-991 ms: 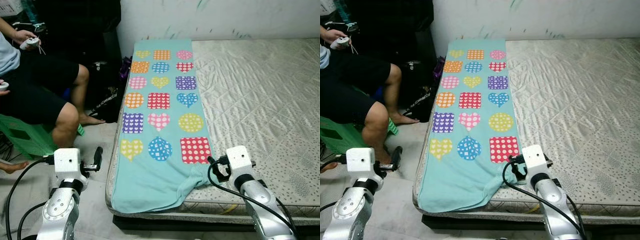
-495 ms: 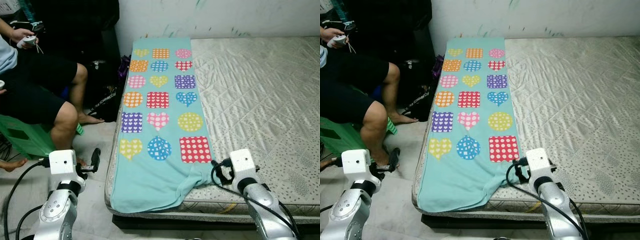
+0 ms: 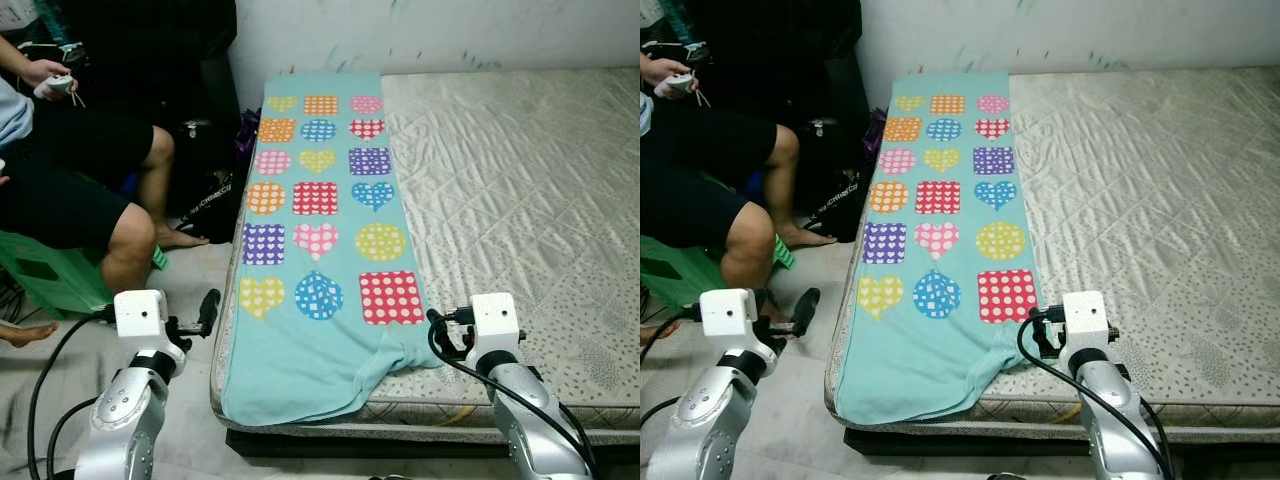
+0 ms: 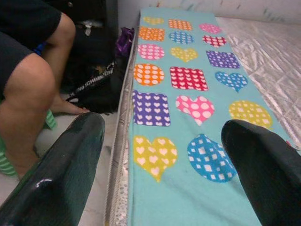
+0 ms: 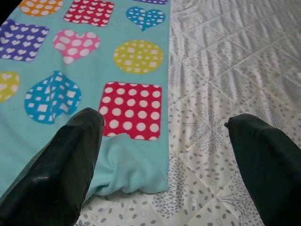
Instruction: Clean up the room
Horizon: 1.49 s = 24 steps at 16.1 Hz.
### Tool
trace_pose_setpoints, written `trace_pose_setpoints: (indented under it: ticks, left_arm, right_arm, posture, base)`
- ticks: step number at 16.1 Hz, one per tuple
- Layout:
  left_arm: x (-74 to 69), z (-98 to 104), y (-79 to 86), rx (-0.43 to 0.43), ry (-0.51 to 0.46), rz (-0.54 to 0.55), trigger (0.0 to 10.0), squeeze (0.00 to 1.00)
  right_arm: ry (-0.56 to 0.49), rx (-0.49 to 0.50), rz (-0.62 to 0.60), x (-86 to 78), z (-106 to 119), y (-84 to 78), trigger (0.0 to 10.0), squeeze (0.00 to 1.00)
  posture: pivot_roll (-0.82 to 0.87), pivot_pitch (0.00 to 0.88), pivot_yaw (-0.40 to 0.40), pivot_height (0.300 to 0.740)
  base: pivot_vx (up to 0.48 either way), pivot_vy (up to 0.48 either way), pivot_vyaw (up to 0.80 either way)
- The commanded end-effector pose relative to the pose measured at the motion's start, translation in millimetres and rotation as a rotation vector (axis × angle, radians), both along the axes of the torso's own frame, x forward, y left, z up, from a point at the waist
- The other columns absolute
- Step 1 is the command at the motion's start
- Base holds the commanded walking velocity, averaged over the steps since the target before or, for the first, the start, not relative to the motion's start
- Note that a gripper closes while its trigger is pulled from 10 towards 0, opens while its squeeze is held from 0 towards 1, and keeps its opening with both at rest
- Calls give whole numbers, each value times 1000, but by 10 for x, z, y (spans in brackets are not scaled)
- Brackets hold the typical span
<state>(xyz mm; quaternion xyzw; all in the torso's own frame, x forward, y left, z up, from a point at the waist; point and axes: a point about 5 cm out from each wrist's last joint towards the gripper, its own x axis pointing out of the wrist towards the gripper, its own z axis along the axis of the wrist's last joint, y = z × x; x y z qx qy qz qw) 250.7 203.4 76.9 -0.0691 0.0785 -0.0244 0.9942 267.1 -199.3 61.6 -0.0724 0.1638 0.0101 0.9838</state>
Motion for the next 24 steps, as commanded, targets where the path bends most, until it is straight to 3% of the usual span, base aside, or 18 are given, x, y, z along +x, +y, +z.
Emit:
trace_pose_setpoints:
  ticks: [1, 8, 15, 24]
  left_arm:
    - [-3, -50, 18, -14, 26, -5, 10000, 0]
    - [212, -46, -70, -26, 34, -62, 10000, 0]
    - [127, -130, -22, -18, 58, -27, 10000, 0]
    - [146, -96, 5, 0, 30, -10, 10000, 0]
  right_arm:
    - [-24, 0, 6, 25, 52, 39, 10000, 0]
    - [-37, -6, -110, -94, 52, -96, 10000, 0]
    - [-30, 16, -46, -35, 57, 10, 10000, 0]
    - [-55, 26, -35, 45, 94, 57, 10000, 0]
  posture:
    - [-263, 113, 96, 740]
    - [-322, 99, 136, 740]
    - [-298, 87, 96, 740]
    - [-285, 74, 93, 740]
  base:
    - [0, 0, 0]
    - [0, 0, 0]
    - [0, 0, 0]
    - [0, 0, 0]
